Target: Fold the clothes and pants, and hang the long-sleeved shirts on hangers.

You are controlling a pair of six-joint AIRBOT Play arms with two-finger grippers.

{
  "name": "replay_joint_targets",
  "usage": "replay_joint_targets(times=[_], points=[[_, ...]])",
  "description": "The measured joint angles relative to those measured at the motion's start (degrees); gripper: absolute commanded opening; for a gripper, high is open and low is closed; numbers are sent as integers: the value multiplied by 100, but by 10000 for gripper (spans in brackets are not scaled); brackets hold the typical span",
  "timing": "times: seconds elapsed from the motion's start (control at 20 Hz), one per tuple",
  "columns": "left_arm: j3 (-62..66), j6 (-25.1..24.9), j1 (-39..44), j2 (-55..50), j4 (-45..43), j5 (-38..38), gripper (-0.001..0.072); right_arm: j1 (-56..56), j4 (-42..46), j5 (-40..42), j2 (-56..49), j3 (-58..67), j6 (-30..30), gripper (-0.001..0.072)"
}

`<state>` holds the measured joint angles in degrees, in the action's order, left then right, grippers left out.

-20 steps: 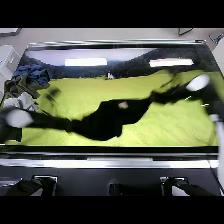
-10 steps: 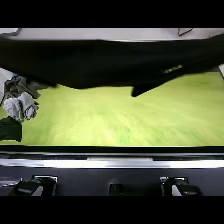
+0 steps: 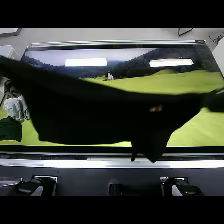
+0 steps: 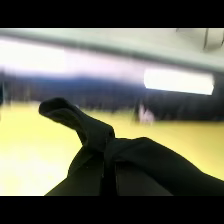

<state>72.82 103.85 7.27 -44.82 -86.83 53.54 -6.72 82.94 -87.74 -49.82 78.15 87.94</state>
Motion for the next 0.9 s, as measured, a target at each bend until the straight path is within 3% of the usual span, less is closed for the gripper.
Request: replay_joint_targets(times=[0.2,0.4,0.45,0.5,0.55,0.6,0.65,0.7,0.75,0.9], points=[[-1040,-146,-15,-1298,341,-728,24,0,-155,1449,-850,-1519,494,45],[-1036,-203,-28,-2811,627,-1204,26,0,-828,3049,-1864,-2002,1202,46],[-973,-210,-28,-3117,774,-1285,27,4,-1056,3322,-2048,-2050,1303,54],[-927,-212,-28,-3355,931,-1325,28,11,-1270,3578,-2216,-2085,1390,114],[-896,-214,-28,-3574,1123,-1325,86,13,-1438,3790,-2363,-2111,1447,255],[-868,-221,-28,-3733,1333,-1322,291,9,-1543,3932,-2474,-2127,1482,483],[-837,-232,-44,-3836,1486,-1276,643,-26,-1622,4024,-2557,-2129,1515,561],[-780,-286,-92,-3906,1591,-1093,695,-111,-1674,4044,-2621,-2079,1488,587],[-658,-472,-203,-3954,1631,-826,696,-262,-1683,3989,-2664,-1967,1377,647],[-188,-1176,-826,-4030,1375,597,696,-1027,-1469,3268,-2730,-1495,953,604]])
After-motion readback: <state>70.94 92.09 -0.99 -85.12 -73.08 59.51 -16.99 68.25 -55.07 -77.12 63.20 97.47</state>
